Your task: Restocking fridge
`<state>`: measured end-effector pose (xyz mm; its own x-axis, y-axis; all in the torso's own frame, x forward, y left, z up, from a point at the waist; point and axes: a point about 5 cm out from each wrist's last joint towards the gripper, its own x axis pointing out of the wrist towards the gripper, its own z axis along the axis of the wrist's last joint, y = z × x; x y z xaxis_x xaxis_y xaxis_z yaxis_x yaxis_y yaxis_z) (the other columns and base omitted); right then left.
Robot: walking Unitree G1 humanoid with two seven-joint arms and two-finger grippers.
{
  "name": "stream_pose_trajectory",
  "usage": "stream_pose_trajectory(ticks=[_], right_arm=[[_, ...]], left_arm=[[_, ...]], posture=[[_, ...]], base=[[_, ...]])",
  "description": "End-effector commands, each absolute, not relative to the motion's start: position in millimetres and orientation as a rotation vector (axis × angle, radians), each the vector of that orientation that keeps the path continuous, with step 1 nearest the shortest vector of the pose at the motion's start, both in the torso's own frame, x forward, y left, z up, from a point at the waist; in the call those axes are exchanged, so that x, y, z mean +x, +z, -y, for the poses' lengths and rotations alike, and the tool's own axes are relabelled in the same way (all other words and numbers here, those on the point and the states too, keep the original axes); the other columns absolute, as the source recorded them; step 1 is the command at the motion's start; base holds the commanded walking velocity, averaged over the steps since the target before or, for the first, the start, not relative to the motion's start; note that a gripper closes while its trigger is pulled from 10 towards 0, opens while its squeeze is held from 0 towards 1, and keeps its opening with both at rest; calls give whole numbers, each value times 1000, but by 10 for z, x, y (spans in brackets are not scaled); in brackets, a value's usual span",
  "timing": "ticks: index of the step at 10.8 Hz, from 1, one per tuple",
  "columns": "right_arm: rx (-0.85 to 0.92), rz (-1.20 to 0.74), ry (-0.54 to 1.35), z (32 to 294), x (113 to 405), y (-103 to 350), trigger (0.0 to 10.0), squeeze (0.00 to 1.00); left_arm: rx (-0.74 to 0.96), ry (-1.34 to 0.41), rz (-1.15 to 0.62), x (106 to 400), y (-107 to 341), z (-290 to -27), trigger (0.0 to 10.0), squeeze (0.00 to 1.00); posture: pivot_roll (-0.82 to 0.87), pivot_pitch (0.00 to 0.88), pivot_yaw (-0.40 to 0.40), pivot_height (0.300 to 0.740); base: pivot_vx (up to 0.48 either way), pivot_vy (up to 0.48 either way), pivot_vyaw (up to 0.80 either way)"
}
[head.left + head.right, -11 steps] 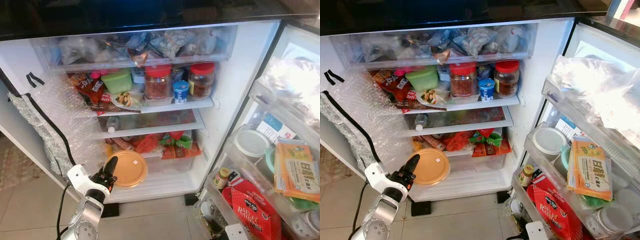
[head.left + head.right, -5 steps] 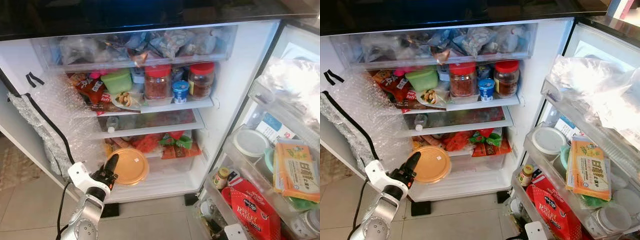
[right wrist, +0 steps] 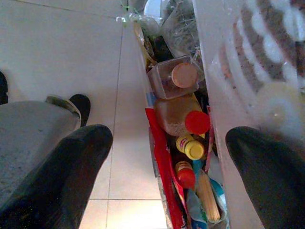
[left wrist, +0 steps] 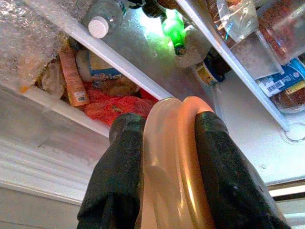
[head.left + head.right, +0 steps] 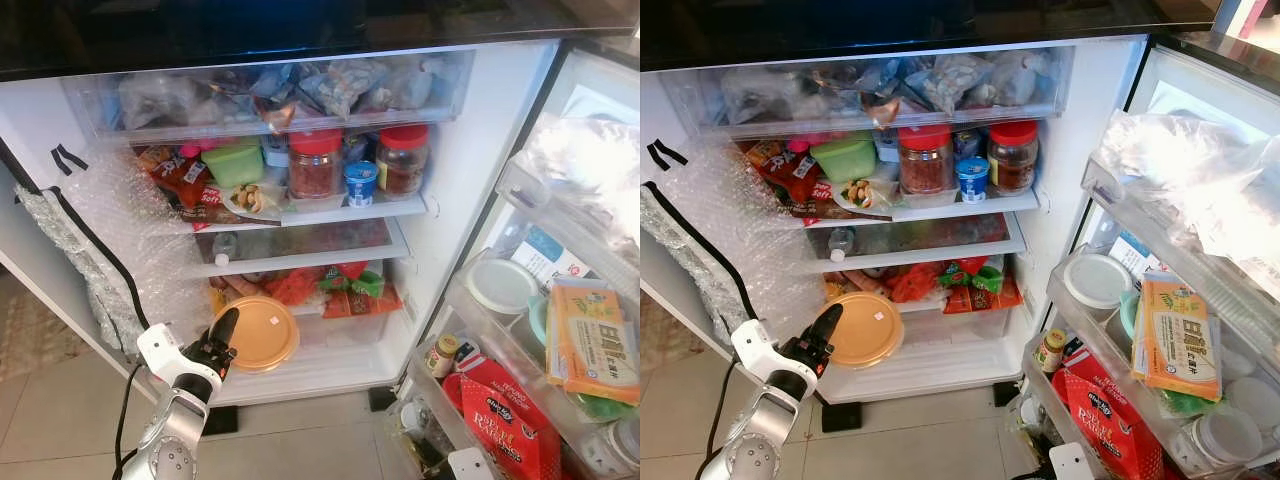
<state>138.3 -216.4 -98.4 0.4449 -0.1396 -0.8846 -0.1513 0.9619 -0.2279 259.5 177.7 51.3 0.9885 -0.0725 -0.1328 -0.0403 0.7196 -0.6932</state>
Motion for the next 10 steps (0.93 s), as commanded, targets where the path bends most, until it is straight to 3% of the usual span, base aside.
stream_pose_trajectory(ticks=[1, 10], right_arm=[[-291, -1122, 18, 2144, 1358, -997, 10000, 0], [-292, -1120, 21, 2161, 1363, -992, 10000, 0]], left_arm=[[-784, -25, -139, 2600, 561, -1765, 10000, 0], [-790, -33, -147, 2605, 556, -1740, 10000, 0]], posture=[[-31, 49, 1, 740], [-31, 46, 2, 740]], base=[[0, 0, 0], [0, 0, 0]])
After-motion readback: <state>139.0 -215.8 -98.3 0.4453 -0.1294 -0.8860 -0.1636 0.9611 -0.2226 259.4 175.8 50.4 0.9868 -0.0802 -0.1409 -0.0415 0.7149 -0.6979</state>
